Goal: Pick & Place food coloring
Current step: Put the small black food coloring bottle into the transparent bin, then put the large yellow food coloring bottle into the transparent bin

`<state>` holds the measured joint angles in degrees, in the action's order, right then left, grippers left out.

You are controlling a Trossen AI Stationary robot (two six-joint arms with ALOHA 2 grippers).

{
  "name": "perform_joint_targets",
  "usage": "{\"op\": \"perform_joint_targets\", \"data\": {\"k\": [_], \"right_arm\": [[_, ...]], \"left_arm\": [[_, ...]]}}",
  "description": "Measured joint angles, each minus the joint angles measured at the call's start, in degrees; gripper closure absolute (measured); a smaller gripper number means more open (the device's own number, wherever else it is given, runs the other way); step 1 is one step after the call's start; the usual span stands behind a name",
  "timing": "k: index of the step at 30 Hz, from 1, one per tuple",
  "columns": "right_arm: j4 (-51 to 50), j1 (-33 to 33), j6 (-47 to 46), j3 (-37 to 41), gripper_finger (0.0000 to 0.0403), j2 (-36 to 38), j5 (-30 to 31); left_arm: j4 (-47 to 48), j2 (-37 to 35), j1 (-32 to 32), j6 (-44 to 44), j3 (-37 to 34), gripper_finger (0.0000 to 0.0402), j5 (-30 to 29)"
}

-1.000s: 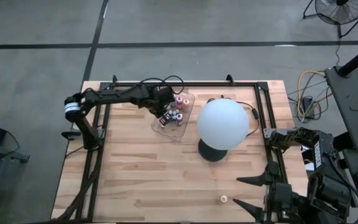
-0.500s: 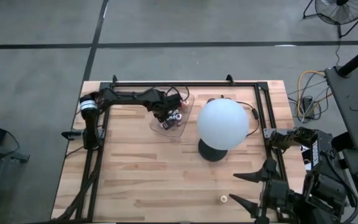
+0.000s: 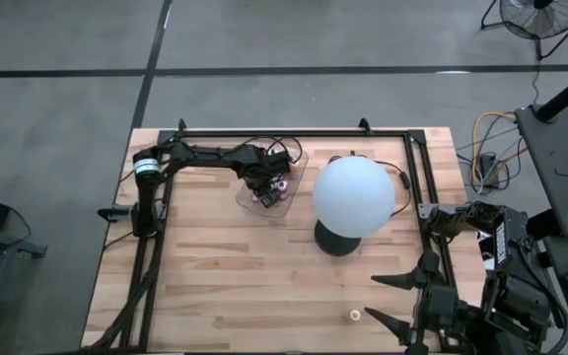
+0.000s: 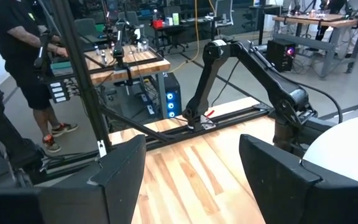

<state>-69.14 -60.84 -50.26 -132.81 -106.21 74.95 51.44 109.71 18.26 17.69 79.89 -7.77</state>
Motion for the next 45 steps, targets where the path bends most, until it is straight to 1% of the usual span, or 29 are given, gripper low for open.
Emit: {"op": "perform_joint_targets", "data": {"k": [9,12,17,20,23,30,34,37,39,43,44,45], "right_arm": [[-0.62,0.00,-0.35,0.02,0.0152,0.12,-0.39],[-0.64,0.00,-0.35,0.02,0.0152,0.45,-0.39],[-1.01,-0.02,-0.33,0.02,0.0154,1.17,-0.93],[-0.99,-0.02,-0.15,0.02,0.0153,1.79,-1.44],[-1.01,-0.06,0.53,0.02,0.0151,2.11,-1.43],[-1.09,-0.15,1.16,0.02,0.0152,2.23,-1.69],[-1.24,-0.52,0.54,0.02,0.0156,2.23,-3.82],[-3.60,-1.25,-3.47,0.02,0.0155,2.23,-5.01],[-7.76,-1.70,-9.13,0.02,0.0151,2.23,-5.15],[-20.36,-3.30,-24.60,0.07,0.0133,2.27,-6.10],[-21.07,-3.65,-26.88,0.49,0.0127,2.30,-6.86],[-20.59,-3.81,-26.65,1.32,0.0121,2.42,-7.56]], "left_arm": [[-0.06,-0.17,0.00,0.41,1.12,0.0287,0.02],[0.30,-0.24,0.00,1.80,1.95,0.0263,0.02],[3.78,-0.24,0.00,3.39,4.65,0.0218,0.26],[7.34,-0.50,-0.36,2.37,7.47,0.0193,1.13],[10.15,-1.08,-0.77,1.86,11.23,0.0177,1.27],[17.20,-1.65,-1.92,1.90,22.05,0.0173,1.11],[19.65,-2.14,-3.30,3.03,27.17,0.0173,1.14],[20.67,-2.97,-5.09,3.99,30.08,0.0173,1.07],[20.61,-3.75,-6.82,4.66,31.64,0.0173,1.07],[20.65,-6.29,-10.45,6.35,32.59,0.0173,0.92],[21.21,-7.04,-11.41,7.24,32.36,0.0173,0.28],[21.57,-7.48,-12.40,8.23,32.21,0.0172,-0.20]]}}
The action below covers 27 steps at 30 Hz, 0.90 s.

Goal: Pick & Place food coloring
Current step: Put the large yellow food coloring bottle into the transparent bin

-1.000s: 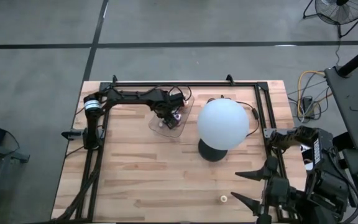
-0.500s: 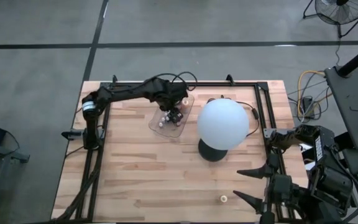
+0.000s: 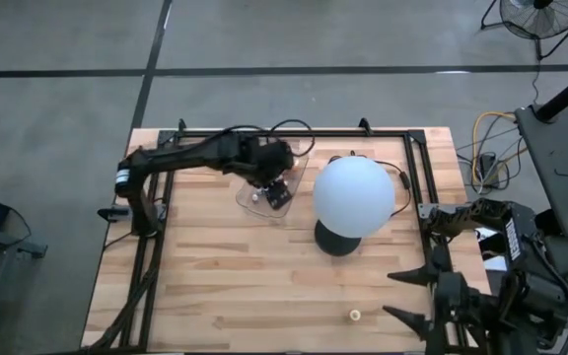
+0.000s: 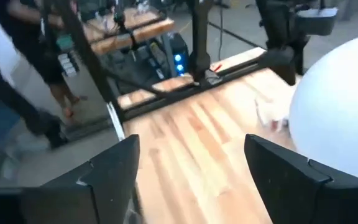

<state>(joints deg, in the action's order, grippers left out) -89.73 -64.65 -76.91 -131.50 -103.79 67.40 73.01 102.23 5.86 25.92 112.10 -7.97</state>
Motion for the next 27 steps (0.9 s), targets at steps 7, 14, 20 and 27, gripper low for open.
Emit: {"op": "perform_joint_targets", "data": {"k": [7,14,20,27], "right_arm": [[-0.23,-0.44,2.93,2.18,0.0086,-0.08,-2.68],[-0.29,-0.46,3.33,4.59,0.0060,-0.06,-4.15],[-0.26,-0.47,-1.45,9.12,0.0049,-0.08,-10.56],[0.67,-1.10,-8.91,16.50,0.0048,-0.10,-16.95]], "left_arm": [[-0.55,-4.16,-8.75,8.62,-2.57,0.0172,-3.19],[-1.58,-4.86,-19.29,15.25,-2.71,0.0172,-11.47],[-2.70,-4.80,-27.27,23.17,-2.71,0.0172,-16.61],[-4.18,-4.73,-35.14,34.40,-2.74,0.0151,-21.83]]}}
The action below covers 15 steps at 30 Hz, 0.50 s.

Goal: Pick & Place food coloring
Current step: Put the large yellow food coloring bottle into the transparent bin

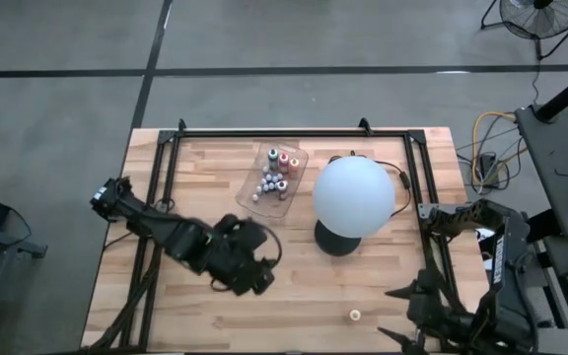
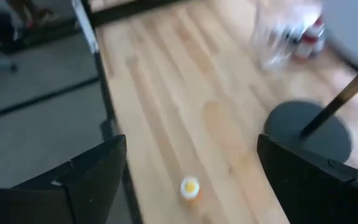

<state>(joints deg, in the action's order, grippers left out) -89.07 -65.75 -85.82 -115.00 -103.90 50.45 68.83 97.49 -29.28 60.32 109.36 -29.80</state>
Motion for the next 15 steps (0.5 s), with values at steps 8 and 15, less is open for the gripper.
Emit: {"op": "perform_joint_targets", "data": {"k": [8,15], "right_arm": [[8.92,-4.59,4.13,5.90,0.0049,-0.04,-2.92],[9.89,-9.12,-9.27,13.83,0.0048,-0.02,-2.96]], "left_arm": [[-3.95,0.28,-4.50,-1.76,-0.02,0.0136,0.19],[-4.90,0.28,-7.05,-0.64,-0.55,0.0136,-0.80]]}}
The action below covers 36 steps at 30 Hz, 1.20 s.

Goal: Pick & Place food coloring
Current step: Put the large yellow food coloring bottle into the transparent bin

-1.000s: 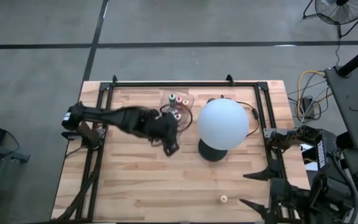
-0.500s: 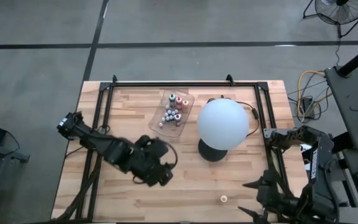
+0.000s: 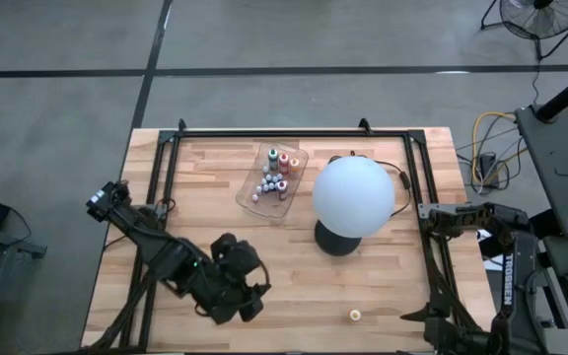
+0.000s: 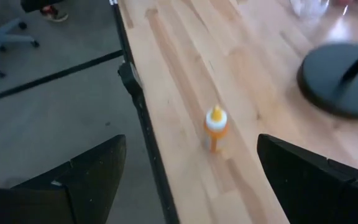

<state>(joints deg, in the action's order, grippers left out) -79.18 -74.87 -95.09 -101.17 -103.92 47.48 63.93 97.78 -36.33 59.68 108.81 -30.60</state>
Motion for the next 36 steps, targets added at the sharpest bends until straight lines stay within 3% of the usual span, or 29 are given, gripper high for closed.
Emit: {"op": "perform_joint_targets", "data": {"k": [4,7,11,17,29,36], "right_arm": [[6.57,-1.89,-3.28,5.87,0.0049,-0.09,0.09],[15.84,-1.87,1.20,10.32,0.0049,-1.19,0.00],[22.58,0.62,6.71,14.66,0.0049,-3.68,-4.91],[24.49,4.75,4.24,18.86,0.0049,-5.75,-4.66],[26.81,7.91,1.79,19.98,0.0049,-12.16,-4.95],[28.74,8.57,-1.54,19.98,0.0051,-17.03,0.30]], "left_arm": [[-5.86,0.00,-2.17,0.46,-3.20,0.0136,-2.48],[-11.94,0.00,-3.75,0.41,-6.65,0.0136,-4.03],[-18.08,0.00,-4.77,0.58,-10.87,0.0136,-3.75],[-20.43,-0.09,-5.08,0.83,-11.89,0.0136,-3.62],[-20.50,-0.17,-5.08,-1.97,-11.89,0.0136,-3.53],[-20.60,-0.48,-5.08,-3.91,-11.89,0.0136,-3.53]]}}
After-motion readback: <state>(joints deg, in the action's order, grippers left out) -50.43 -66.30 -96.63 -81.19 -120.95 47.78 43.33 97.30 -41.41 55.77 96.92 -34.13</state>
